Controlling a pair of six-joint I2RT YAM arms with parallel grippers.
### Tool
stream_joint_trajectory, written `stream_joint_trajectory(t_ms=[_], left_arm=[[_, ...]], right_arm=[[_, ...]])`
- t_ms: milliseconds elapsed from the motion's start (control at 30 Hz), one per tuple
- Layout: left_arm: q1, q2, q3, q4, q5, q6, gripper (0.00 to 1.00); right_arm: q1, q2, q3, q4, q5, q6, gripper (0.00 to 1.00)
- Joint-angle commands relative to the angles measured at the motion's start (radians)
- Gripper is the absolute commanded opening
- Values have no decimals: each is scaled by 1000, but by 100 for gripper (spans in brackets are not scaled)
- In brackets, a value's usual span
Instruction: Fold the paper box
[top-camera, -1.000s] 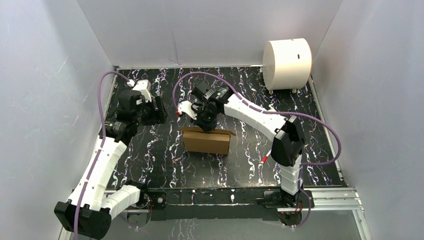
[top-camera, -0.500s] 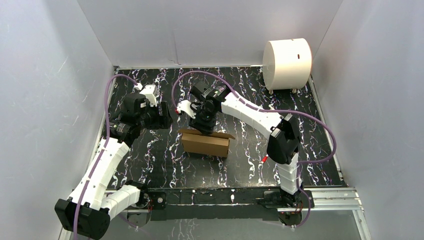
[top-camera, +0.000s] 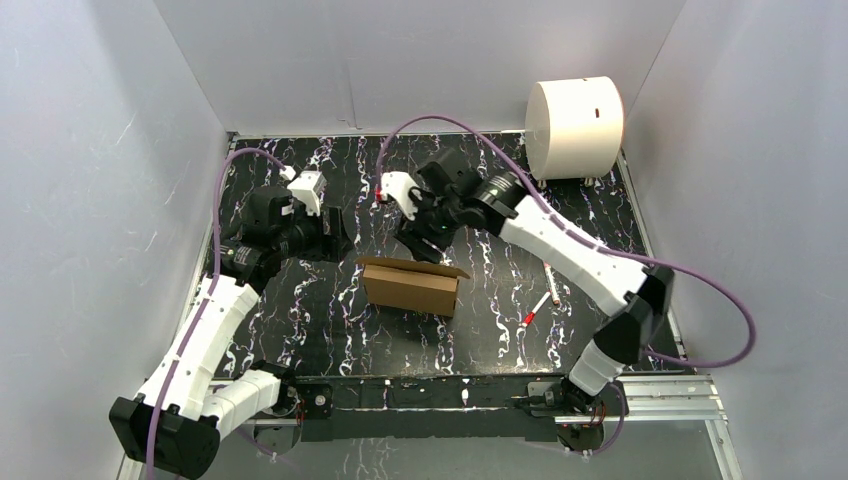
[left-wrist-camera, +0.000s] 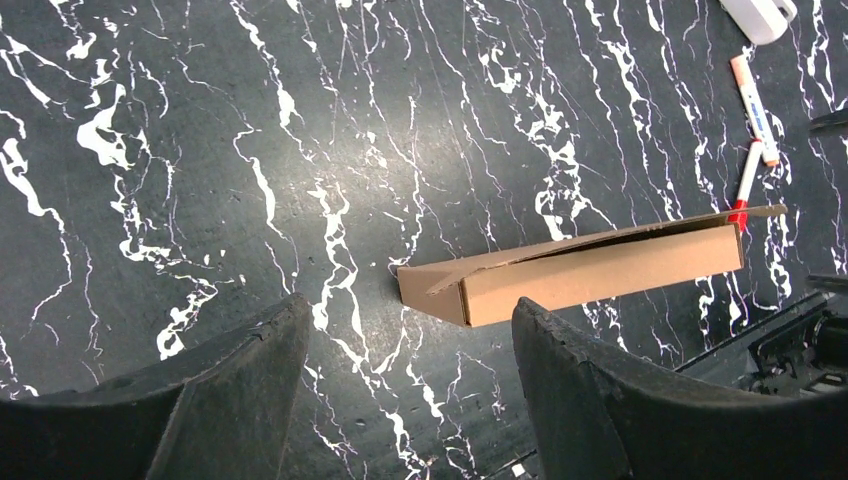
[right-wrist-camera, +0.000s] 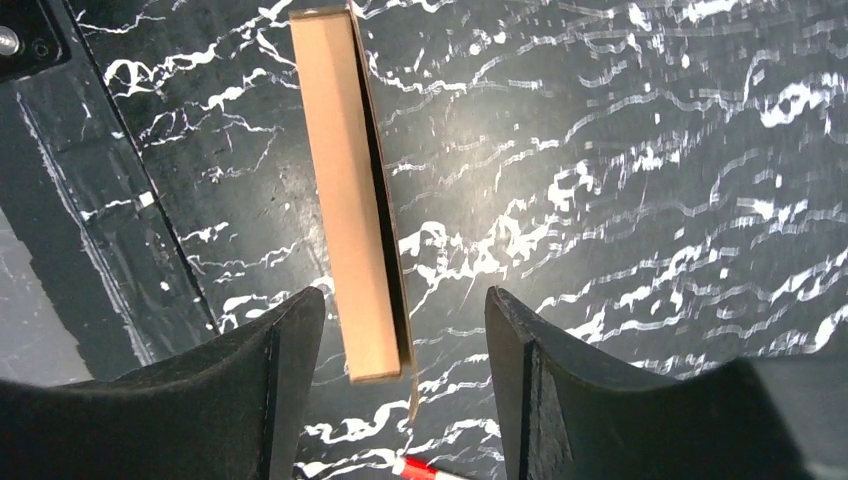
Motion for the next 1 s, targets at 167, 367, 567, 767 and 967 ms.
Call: stream_joint_trajectory(t_ms=[167,367,567,767,967], left_arm=[[-4,56,58,-70,108,70,70],[-49,62,43,-85,67,133,70],[-75,88,48,-88,41,161,69],[-91,160,79,-98,92,173,65],[-103,178,84,-97,98,175,62]], right_arm=[[2,-269,-314,91,186,344,67],[5,-400,-491,194,233,477,64],[4,-437,-556,244,289,477,63],[4,-397,-563,259,306,448,49],[3,-380,-575,259,310,441,38]])
